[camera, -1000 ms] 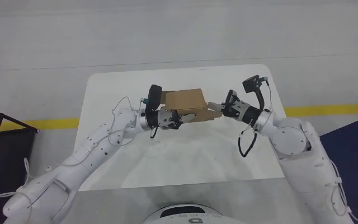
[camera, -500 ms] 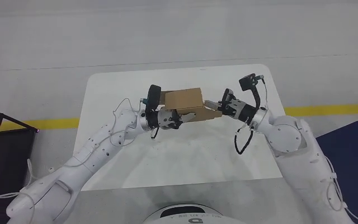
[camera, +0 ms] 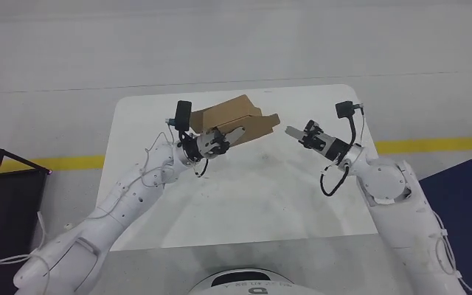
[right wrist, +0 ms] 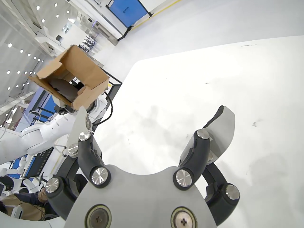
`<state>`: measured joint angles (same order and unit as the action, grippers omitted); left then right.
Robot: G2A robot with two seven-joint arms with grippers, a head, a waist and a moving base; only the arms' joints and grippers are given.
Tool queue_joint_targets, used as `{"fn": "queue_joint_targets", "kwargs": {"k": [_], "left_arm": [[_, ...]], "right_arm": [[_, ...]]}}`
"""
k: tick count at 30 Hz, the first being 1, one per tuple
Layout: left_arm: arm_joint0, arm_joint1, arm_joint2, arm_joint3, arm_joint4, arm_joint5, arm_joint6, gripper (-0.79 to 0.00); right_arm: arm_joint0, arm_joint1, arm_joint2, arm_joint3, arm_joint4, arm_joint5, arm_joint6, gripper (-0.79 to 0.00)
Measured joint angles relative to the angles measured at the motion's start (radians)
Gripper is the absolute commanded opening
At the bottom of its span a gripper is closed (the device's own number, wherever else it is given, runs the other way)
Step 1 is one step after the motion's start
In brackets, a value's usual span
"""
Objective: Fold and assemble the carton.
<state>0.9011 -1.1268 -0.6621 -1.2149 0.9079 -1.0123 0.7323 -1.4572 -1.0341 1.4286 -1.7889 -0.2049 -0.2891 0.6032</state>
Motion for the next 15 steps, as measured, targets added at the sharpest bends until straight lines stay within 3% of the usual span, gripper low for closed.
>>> {"fn": "queue_joint_targets", "kwargs": {"k": [15], "left_arm": [[0.007,-0.014,0.036,-0.031,0.012,0.000,0.021,-0.785]], "right_arm": [[0.066,-0.008,-0.064,0.031,0.081,-0.054,0.049,0.000]]}}
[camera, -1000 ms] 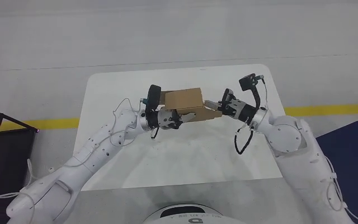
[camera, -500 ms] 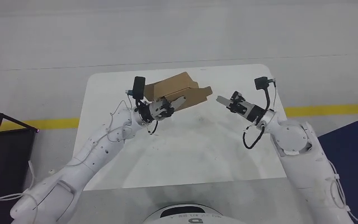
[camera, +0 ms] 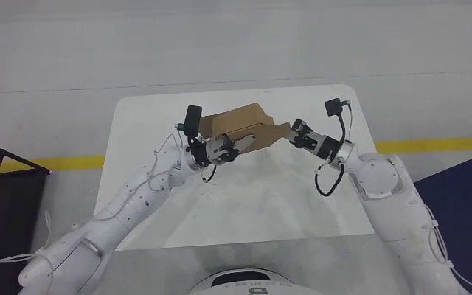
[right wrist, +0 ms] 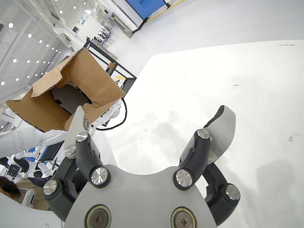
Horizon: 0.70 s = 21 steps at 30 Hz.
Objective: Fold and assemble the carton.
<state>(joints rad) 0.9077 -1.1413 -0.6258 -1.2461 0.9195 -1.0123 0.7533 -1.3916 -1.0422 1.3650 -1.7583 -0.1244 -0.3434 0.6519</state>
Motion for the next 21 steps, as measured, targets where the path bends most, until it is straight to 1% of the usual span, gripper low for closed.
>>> {"fn": "queue_joint_targets", "kwargs": {"k": [10,17,21], "left_arm": [[-0.008,0.004,0.018,0.004,0.010,0.000,0.034,-0.785],[-0.012,0.005,0.031,0.005,0.019,0.000,0.055,-0.785],[-0.008,0.010,0.020,0.009,0.015,0.000,0.055,-0.785]], "right_arm": [[0.005,-0.001,-0.014,-0.006,0.010,-0.007,0.006,0.000],[0.012,-0.004,-0.043,-0.018,-0.013,-0.002,0.015,0.000],[0.006,-0.001,-0.015,-0.005,0.004,-0.007,-0.008,0.000]]}}
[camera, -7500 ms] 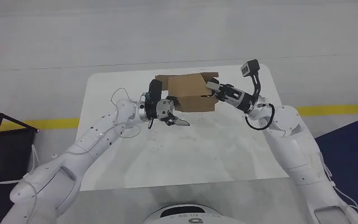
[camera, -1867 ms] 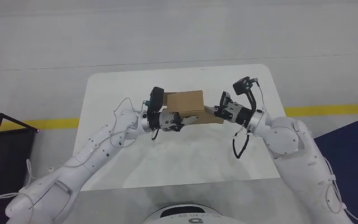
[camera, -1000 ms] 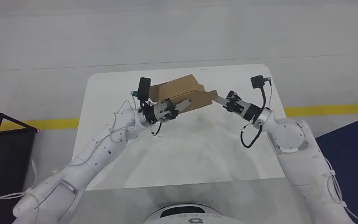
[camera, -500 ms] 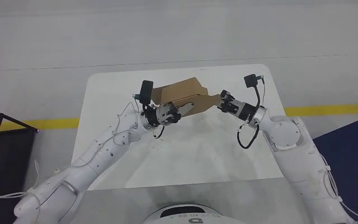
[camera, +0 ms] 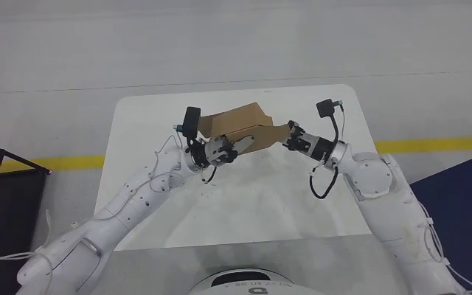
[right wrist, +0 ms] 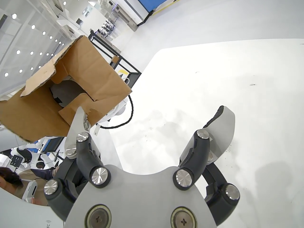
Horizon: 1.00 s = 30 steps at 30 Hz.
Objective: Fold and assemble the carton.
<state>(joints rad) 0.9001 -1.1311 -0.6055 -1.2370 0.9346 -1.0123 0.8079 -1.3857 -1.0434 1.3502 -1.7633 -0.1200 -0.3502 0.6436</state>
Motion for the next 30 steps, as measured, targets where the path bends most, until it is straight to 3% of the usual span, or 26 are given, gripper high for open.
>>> {"fn": "queue_joint_targets", "kwargs": {"k": [13,19,30], "left_arm": [[0.018,0.009,-0.045,0.019,0.018,0.000,-0.007,-0.785],[-0.002,-0.007,-0.015,0.020,0.019,0.000,-0.043,-0.785],[-0.011,-0.016,-0.006,0.034,0.023,0.000,-0.032,-0.785]], "right_arm": [[-0.135,0.018,0.172,-0.072,0.029,-0.059,-0.059,0.000],[-0.124,0.015,0.127,-0.123,-0.023,0.006,-0.047,0.000],[-0.003,0.001,0.022,-0.038,-0.052,0.086,-0.048,-0.022]]}}
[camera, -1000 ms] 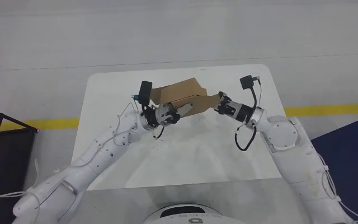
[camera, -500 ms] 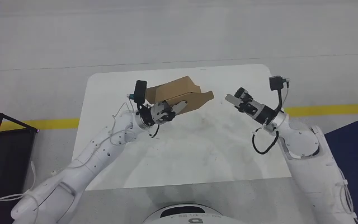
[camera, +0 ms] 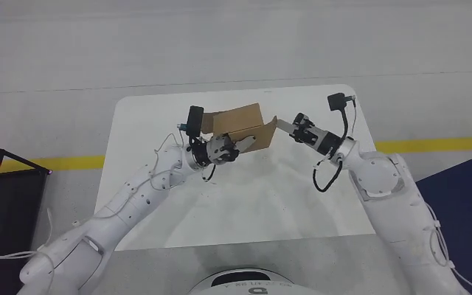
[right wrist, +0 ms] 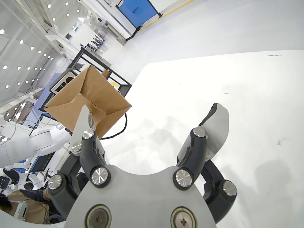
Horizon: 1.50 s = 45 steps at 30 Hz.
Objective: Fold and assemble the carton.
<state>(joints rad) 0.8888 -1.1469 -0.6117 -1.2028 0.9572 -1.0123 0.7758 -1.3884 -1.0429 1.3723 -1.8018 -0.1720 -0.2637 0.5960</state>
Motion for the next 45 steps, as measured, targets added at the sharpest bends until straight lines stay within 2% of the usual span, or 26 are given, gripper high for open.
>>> {"fn": "queue_joint_targets", "kwargs": {"k": [31,35,45], "left_arm": [[-0.062,-0.003,0.093,0.024,-0.009,0.000,0.028,-0.785],[-0.064,0.002,0.088,0.028,-0.011,0.000,0.032,-0.785],[-0.043,0.017,0.067,0.010,-0.020,0.000,0.032,-0.785]], "right_arm": [[0.097,-0.016,-0.120,0.069,0.004,-0.009,0.075,-0.009],[0.078,-0.011,-0.080,0.068,0.020,-0.021,0.055,0.000],[-0.054,0.010,0.097,0.023,0.096,-0.089,0.012,0.000]]}}
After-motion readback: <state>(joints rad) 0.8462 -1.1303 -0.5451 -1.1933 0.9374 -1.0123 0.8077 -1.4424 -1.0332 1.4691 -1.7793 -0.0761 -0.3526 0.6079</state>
